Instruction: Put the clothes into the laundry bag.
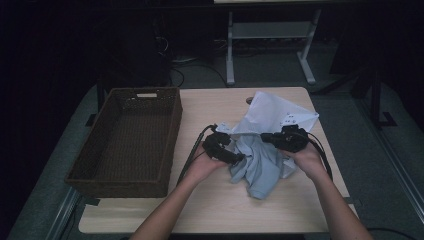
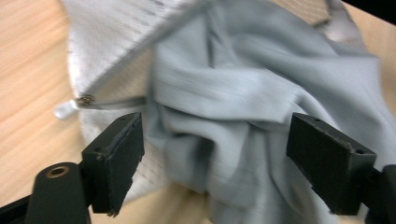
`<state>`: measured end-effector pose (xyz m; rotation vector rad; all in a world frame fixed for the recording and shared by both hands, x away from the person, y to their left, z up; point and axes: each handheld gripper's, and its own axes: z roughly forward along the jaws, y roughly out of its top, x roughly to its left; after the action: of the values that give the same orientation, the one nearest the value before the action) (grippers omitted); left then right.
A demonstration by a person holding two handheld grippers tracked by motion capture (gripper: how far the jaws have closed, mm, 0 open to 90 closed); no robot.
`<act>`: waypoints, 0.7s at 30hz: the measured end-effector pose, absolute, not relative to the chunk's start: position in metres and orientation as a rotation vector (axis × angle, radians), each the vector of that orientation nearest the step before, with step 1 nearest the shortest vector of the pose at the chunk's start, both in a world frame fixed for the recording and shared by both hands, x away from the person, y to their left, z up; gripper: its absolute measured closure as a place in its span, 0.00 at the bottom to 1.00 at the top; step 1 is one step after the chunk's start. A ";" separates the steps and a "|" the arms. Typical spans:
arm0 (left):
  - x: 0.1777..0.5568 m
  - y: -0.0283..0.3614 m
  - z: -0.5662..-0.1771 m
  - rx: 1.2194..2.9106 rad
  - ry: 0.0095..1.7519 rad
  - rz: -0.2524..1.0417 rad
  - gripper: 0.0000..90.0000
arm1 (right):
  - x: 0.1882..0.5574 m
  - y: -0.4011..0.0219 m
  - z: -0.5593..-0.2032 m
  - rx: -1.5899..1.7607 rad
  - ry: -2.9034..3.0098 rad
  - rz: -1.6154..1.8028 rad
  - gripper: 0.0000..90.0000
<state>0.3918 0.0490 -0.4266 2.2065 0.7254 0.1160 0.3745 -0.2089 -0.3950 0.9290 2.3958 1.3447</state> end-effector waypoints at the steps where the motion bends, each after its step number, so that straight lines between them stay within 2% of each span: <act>1: 0.395 0.046 -0.428 2.201 0.728 0.107 0.19 | 0.375 -0.209 -0.395 0.930 2.395 1.346 0.97; 4: 0.403 0.032 -0.434 2.205 0.714 0.084 0.22 | 0.375 -0.210 -0.395 0.930 2.394 1.348 0.97; 7: 0.407 0.018 -0.443 2.217 0.697 0.076 0.36 | 0.375 -0.209 -0.395 0.929 2.397 1.347 0.97; 11: 0.408 0.010 -0.451 2.249 0.665 0.085 0.80 | 0.373 -0.210 -0.396 0.939 2.407 1.351 0.97; 12: 0.407 0.010 -0.451 2.250 0.663 0.088 0.85 | 0.372 -0.210 -0.396 0.938 2.411 1.352 0.97; 15: 0.403 0.016 -0.443 2.234 0.643 0.102 0.90 | 0.365 -0.210 -0.394 0.937 2.423 1.367 0.97; 21: 0.392 0.041 -0.409 2.170 0.609 0.187 0.90 | 0.355 -0.199 -0.385 0.927 2.423 1.416 0.97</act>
<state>0.3920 0.0407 -0.4091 2.1702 0.6091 0.1866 0.3546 -0.1993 -0.3851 0.9270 2.4228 1.4164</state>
